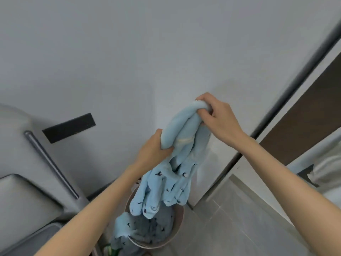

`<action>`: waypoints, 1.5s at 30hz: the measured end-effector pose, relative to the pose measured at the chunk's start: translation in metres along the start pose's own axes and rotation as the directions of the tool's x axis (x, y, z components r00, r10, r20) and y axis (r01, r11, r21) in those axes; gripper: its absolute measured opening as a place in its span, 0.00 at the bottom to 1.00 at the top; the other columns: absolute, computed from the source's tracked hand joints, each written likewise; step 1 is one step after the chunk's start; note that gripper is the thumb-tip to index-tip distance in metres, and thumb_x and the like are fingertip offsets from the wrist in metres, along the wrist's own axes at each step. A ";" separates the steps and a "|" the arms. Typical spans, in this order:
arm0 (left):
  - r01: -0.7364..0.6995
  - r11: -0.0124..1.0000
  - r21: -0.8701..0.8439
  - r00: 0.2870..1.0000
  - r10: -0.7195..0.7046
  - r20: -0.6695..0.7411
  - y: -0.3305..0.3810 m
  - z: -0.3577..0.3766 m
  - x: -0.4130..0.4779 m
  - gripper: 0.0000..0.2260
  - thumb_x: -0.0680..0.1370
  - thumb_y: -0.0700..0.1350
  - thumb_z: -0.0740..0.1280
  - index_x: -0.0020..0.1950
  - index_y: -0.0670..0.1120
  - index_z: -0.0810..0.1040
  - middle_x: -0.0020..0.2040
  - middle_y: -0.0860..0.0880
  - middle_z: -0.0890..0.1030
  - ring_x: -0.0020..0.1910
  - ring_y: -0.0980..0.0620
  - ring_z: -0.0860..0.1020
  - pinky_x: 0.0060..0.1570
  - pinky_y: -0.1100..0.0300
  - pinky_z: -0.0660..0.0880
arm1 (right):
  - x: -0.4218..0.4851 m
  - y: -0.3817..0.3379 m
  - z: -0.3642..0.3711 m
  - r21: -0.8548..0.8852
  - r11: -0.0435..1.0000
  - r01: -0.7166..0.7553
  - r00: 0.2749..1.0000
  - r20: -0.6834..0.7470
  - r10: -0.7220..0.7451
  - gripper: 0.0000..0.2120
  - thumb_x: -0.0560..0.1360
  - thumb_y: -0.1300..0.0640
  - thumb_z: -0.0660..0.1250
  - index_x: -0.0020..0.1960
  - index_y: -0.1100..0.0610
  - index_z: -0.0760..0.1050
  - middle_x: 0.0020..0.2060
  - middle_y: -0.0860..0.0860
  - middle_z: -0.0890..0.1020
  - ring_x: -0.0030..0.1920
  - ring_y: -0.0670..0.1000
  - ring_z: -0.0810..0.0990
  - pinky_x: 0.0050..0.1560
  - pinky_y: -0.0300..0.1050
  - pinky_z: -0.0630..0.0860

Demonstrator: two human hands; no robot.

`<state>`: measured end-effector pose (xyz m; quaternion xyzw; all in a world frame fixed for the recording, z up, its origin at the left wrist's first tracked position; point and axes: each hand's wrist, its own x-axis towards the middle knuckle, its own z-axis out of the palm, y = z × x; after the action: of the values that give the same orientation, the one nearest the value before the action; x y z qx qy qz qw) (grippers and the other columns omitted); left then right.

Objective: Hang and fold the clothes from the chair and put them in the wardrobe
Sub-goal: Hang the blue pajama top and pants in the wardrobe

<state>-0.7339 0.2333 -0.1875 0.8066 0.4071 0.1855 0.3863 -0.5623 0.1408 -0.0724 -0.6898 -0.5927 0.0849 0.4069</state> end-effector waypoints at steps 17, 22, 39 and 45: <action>-0.425 0.844 0.328 0.819 0.513 -0.257 0.290 0.034 -0.075 0.05 0.77 0.45 0.61 0.52 0.49 0.68 0.40 0.51 0.76 0.38 0.44 0.73 0.36 0.52 0.69 | -0.123 -0.026 -0.282 -0.114 0.992 0.052 0.861 -0.499 -0.102 0.06 0.75 0.58 0.60 0.49 0.51 0.74 0.35 0.39 0.77 0.38 0.46 0.77 0.41 0.59 0.78; -0.470 0.794 0.385 0.786 0.575 -0.226 0.338 0.074 -0.079 0.08 0.76 0.43 0.61 0.55 0.46 0.69 0.41 0.49 0.75 0.38 0.42 0.72 0.35 0.54 0.66 | -0.166 0.015 -0.329 -0.133 0.985 -0.115 0.857 -0.514 0.031 0.06 0.76 0.56 0.61 0.51 0.50 0.74 0.42 0.44 0.79 0.45 0.50 0.79 0.46 0.59 0.79; -0.735 0.678 0.012 0.677 0.732 0.078 0.445 0.198 -0.100 0.19 0.65 0.45 0.53 0.53 0.43 0.71 0.42 0.45 0.79 0.41 0.42 0.75 0.39 0.46 0.74 | -0.336 0.175 -0.294 0.217 0.714 -0.665 0.567 -0.475 0.673 0.48 0.69 0.55 0.76 0.76 0.56 0.47 0.69 0.54 0.65 0.68 0.57 0.65 0.67 0.51 0.65; -0.739 0.670 0.073 0.673 0.726 0.142 0.445 0.205 -0.068 0.11 0.69 0.44 0.56 0.50 0.44 0.70 0.42 0.46 0.78 0.40 0.41 0.75 0.36 0.49 0.71 | -0.345 0.187 -0.314 0.246 0.611 -0.753 0.415 -0.542 0.730 0.15 0.78 0.60 0.59 0.63 0.62 0.66 0.55 0.55 0.75 0.58 0.60 0.75 0.52 0.49 0.71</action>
<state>-0.4201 -0.0824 0.0283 0.9328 0.0397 0.2583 0.2481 -0.3320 -0.3035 -0.1166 -0.8753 -0.0685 0.0242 0.4781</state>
